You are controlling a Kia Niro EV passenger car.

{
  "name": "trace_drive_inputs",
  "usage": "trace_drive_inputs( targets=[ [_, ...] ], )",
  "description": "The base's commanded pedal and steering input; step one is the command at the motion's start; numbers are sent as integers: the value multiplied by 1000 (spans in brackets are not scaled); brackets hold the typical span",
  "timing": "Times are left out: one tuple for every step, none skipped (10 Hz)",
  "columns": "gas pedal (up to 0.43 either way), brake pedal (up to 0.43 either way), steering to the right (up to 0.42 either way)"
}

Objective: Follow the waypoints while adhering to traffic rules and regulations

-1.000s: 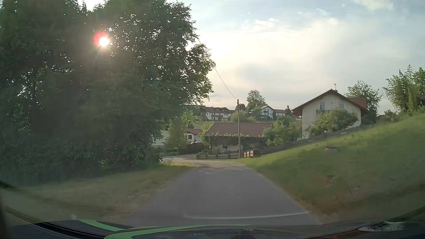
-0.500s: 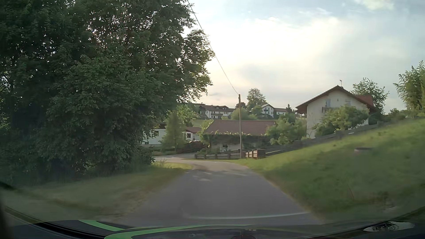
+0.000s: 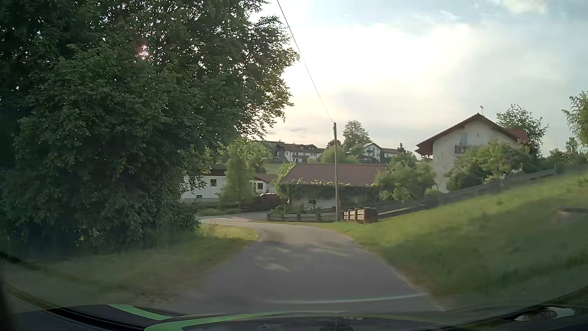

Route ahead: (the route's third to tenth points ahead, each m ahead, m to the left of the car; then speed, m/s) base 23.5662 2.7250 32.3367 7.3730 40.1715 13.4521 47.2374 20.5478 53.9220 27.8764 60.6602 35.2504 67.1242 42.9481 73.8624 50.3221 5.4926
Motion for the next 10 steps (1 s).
trace_drive_inputs(
  targets=[
    [0,0,-3],
    [0,0,-4],
    [0,0,-4],
    [0,0,-4],
    [0,0,-5],
    [0,0,-5],
    [0,0,-5],
    [0,0,-5],
    [0,0,-5],
    [0,0,-5]
  ],
)
